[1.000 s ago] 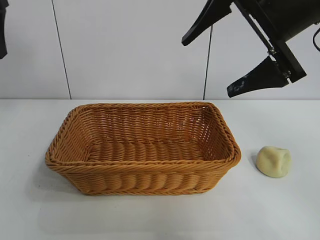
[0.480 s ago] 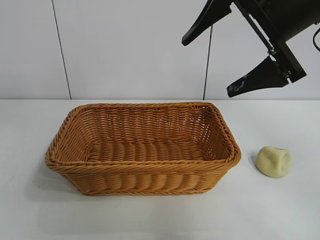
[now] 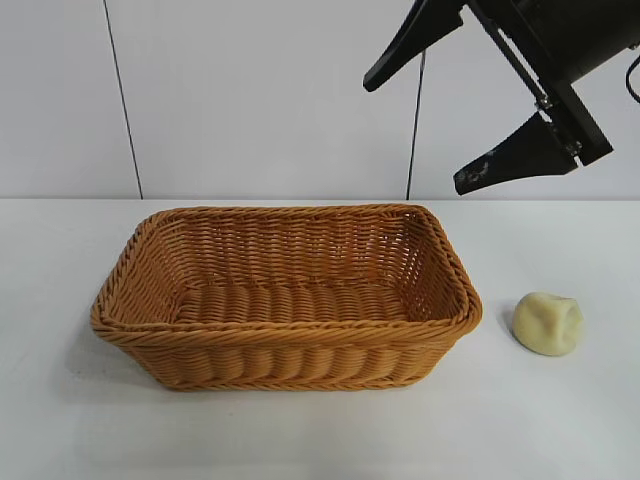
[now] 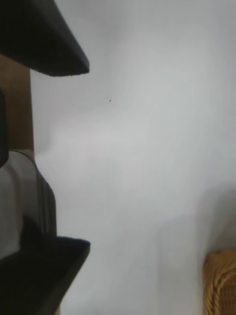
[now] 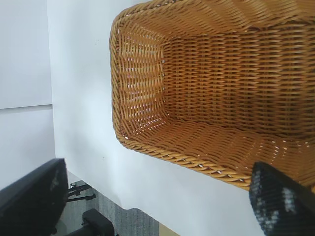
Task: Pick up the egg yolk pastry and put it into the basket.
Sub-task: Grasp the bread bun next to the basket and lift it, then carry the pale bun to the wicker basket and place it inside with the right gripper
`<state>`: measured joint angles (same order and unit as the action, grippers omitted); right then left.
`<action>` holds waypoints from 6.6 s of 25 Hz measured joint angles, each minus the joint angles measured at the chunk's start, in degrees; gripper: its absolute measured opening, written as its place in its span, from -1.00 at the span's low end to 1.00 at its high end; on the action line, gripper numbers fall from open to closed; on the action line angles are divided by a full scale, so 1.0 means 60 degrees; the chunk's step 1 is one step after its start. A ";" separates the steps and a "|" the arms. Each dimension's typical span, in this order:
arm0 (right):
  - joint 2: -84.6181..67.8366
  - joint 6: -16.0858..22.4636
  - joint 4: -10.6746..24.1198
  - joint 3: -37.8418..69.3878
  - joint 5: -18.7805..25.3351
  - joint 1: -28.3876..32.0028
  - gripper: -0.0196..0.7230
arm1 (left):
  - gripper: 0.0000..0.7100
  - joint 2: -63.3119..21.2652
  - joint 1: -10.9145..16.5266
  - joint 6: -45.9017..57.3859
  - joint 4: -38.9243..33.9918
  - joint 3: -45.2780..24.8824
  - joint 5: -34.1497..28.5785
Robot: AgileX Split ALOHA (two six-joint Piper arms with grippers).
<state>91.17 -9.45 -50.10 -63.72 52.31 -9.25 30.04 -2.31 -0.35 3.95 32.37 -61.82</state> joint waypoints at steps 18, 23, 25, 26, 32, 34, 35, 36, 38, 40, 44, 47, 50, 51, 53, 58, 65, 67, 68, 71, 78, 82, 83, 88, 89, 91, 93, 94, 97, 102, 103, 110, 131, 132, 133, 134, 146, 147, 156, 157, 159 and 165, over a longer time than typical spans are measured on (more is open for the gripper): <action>0.0000 -0.0009 0.0000 0.0000 0.0000 0.0000 0.92 | 0.84 -0.4682 0.0000 -0.0020 0.0019 -0.0580 0.0151; 0.0000 -0.0009 0.0184 -0.0028 0.0059 0.0000 0.92 | 0.84 -0.5043 0.0000 -0.0020 0.0028 -0.0580 0.0147; 0.0000 -0.0009 0.0471 -0.0187 0.0188 0.0000 0.92 | 0.84 -0.5054 0.0000 -0.0020 0.0028 -0.0580 0.0147; 0.0000 -0.0009 0.0659 -0.0312 0.0247 0.0000 0.92 | 0.84 -0.5054 0.0000 -0.0020 0.0028 -0.0580 0.0147; 0.0000 0.1197 0.3658 -0.1603 0.0691 0.0000 0.92 | 0.84 -0.5054 0.0000 -0.0020 0.0028 -0.0580 0.0147; 0.0000 0.1789 0.4865 -0.1851 0.1000 0.0000 0.92 | 0.84 -0.5054 0.0000 -0.0020 0.0028 -0.0580 0.0147; 0.0000 0.1989 0.5482 -0.1924 0.1153 0.0000 0.92 | 0.84 -0.5054 0.0000 -0.0020 0.0028 -0.0580 0.0147; 0.0000 0.2108 0.5832 -0.1942 0.1302 0.0019 0.92 | 0.84 -0.5054 0.0000 -0.0020 0.0028 -0.0580 0.0147; 0.0007 0.2217 0.6240 -0.1944 0.1490 0.0163 0.92 | 0.84 -0.5054 0.0000 -0.0020 0.0028 -0.0580 0.0147; 0.0067 0.2240 0.6333 -0.1944 0.1533 0.0443 0.92 | 0.84 -0.5054 0.0000 -0.0020 0.0037 -0.0580 0.0147; 0.0418 0.2249 0.6356 -0.1964 0.1521 0.1063 0.92 | 0.84 -0.5054 0.0000 -0.0020 0.0037 -0.0580 0.0147; 0.0831 0.2249 0.6365 -0.1964 0.1500 0.1356 0.92 | 0.84 -0.5054 0.0000 -0.0020 0.0037 -0.0580 0.0147; 0.1275 0.2240 0.6376 -0.1964 0.1380 0.1416 0.92 | 0.84 -0.5054 0.0000 -0.0020 0.0037 -0.0580 0.0147; 0.1429 0.2240 0.6376 -0.1964 0.1279 0.1416 0.92 | 0.84 -0.5054 0.0000 -0.0020 0.0037 -0.0580 0.0158; 0.1700 0.2250 0.6376 -0.1964 0.1084 0.1416 0.92 | 0.84 -0.5054 0.0000 -0.0020 0.0028 -0.0580 0.0158; 0.2490 0.2573 0.6800 -0.1964 0.0716 0.1416 0.92 | 0.84 -0.5054 0.0000 -0.0020 0.0037 -0.0580 0.0158; 0.3646 0.2813 0.7222 -0.1964 0.0483 0.1416 0.92 | 0.84 -0.5054 0.0000 -0.0020 0.0037 -0.0580 0.0158; 0.3919 0.2813 0.7242 -0.1964 0.0439 0.1416 0.92 | 0.84 -0.5054 0.0000 -0.0020 0.0037 -0.0580 0.0158; 0.4038 0.2814 0.7241 -0.1964 0.0368 0.1416 0.92 | 0.84 -0.5054 0.0000 -0.0020 0.0037 -0.0580 0.0158; 0.4300 0.2848 0.7241 -0.1964 0.0047 0.1416 0.92 | 0.84 -0.5054 0.0000 -0.0020 0.0037 -0.0580 0.0158; 0.4689 0.2913 0.7241 -0.1964 -0.0322 0.1416 0.92 | 0.84 -0.5054 0.0000 -0.0020 0.0037 -0.0580 0.0158; 0.4869 0.2921 0.7241 -0.1966 -0.0322 0.1416 0.92 | 0.84 -0.5054 0.0000 -0.0020 0.0037 -0.0580 0.0158; 0.4914 0.2921 0.7241 -0.1966 -0.0331 0.1416 0.86 | 0.84 -0.5054 0.0000 -0.0020 0.0037 -0.0580 0.0158; 0.4938 0.2921 0.7187 -0.1966 -0.0331 0.1396 0.13 | 0.84 -0.5054 0.0000 -0.0020 0.0037 -0.0580 0.0158; 0.4938 0.2921 0.7189 -0.1966 -0.0322 0.1385 -0.06 | 0.84 -0.5054 0.0000 -0.0020 0.0037 -0.0580 0.0158; 0.4938 0.2921 0.7189 -0.1966 -0.0288 0.1385 -0.45 | 0.84 -0.5054 0.0000 -0.0020 0.0037 -0.0580 0.0158; 0.4938 0.2921 0.7197 -0.1985 -0.0200 0.1385 -0.72 | 0.84 -0.5054 0.0000 -0.0020 0.0037 -0.0580 0.0158; 0.4938 0.2921 0.7197 -0.1997 -0.0146 0.1385 -0.78 | 0.84 -0.5054 0.0000 -0.0020 0.0037 -0.0580 0.0158; 0.4769 0.2921 0.7182 -0.2004 -0.0040 0.1385 -0.85 | 0.84 -0.5054 0.0000 -0.0020 0.0037 -0.0580 0.0158; 0.3937 0.2738 0.7155 -0.2328 0.0444 0.1385 -0.88 | 0.84 -0.5054 0.0000 -0.0020 0.0037 -0.0580 0.0158; 0.3638 0.2718 0.7089 -0.2497 0.0563 0.1385 -0.88 | 0.84 -0.5054 0.0000 -0.0020 0.0037 -0.0580 0.0158; 0.2216 0.2487 0.6645 -0.3484 0.1022 0.1385 -0.89 | 0.84 -0.5054 0.0000 -0.0020 0.0037 -0.0580 0.0158; 0.2008 0.2571 0.6461 -0.3721 0.0878 -0.2436 -0.90 | 0.84 -0.5054 0.0000 -0.0020 0.0037 -0.0580 0.0158; 0.2008 0.2644 0.6461 -0.3721 0.0787 -0.2696 -0.90 | 0.84 -0.5054 0.0000 -0.0020 0.0044 -0.0580 0.0158; 0.2008 0.2736 0.6461 -0.3721 0.0696 -0.2932 -0.90 | 0.84 -0.5054 0.0000 -0.0020 0.0044 -0.0580 0.0158; 0.2008 0.2786 0.6461 -0.3721 0.0621 -0.3107 -0.90 | 0.84 -0.5054 0.0000 -0.0020 0.0044 -0.0580 0.0158; 0.2374 0.3209 0.6436 -0.3721 -0.0278 -0.3690 -0.90 | 0.84 -0.5054 0.0000 -0.0020 0.0044 -0.0580 0.0158; 0.2563 0.3217 0.6401 -0.3721 -0.0319 -0.3690 -0.90 | 0.84 -0.5054 0.0000 -0.0020 0.0044 -0.0580 0.0158; 0.4365 0.3240 0.5823 -0.3721 -0.1050 -0.3690 -0.90 | 0.84 -0.5054 0.0000 -0.0020 0.0044 -0.0580 0.0158; 0.4509 0.3240 0.5817 -0.3721 -0.1098 -0.3690 -0.90 | 0.84 -0.5054 0.0000 -0.0020 0.0044 -0.0580 0.0158; 0.4785 0.3240 0.5819 -0.3721 -0.1312 -0.3690 -0.90 | 0.84 -0.5054 0.0000 -0.0020 0.0044 -0.0580 0.0158; 0.4931 0.3030 0.5808 -0.3721 -0.1605 -0.3690 -0.71 | 0.84 -0.5054 0.0000 -0.0020 0.0044 -0.0580 0.0158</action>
<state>120.76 8.73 -15.26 -86.05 42.68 -31.39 -0.29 -2.31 -0.46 4.22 28.88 -60.87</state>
